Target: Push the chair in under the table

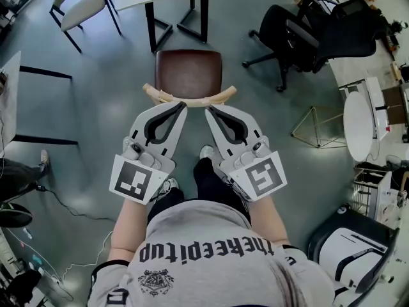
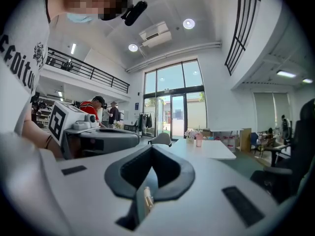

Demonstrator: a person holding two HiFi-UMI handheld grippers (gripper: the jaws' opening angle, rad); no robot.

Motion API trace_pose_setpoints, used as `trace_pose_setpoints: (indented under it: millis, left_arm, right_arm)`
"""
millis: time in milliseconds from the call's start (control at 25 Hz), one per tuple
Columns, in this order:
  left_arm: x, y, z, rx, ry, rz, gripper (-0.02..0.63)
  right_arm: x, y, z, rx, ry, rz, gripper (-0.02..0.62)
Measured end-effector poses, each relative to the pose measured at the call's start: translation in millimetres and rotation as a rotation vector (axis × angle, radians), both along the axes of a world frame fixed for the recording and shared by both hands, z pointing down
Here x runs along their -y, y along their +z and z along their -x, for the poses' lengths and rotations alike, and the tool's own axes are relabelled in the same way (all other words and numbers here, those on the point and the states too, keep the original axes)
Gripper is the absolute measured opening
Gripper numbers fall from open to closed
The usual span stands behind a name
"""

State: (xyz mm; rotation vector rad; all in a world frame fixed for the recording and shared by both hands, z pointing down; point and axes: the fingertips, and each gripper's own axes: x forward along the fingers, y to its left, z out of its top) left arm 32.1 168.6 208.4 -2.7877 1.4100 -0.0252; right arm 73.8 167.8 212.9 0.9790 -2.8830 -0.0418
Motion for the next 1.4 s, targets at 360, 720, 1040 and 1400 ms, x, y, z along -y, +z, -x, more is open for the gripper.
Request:
trace_pose_setpoints:
  millis: [360,720,1040,1400]
  left_arm:
    - [35,-4,-18,0.010,-0.075,-0.004,0.015]
    - [57,-4,-30,0.008,-0.143,-0.019,0.015]
    - [67,11,-17,0.049,-0.170,-0.006,0.015]
    - [85,42,3,0.226,-0.039,0.017,0.018]
  right_arm:
    - [40,-4,-19,-0.002,-0.073,-0.004,0.011]
    - [66,1,-33,0.003,-0.129,-0.005,0.011]
    - [77,17,-30,-0.012,-0.147,0.021,0.012]
    - [94,41,-8,-0.070,-0.144,0.061,0.014]
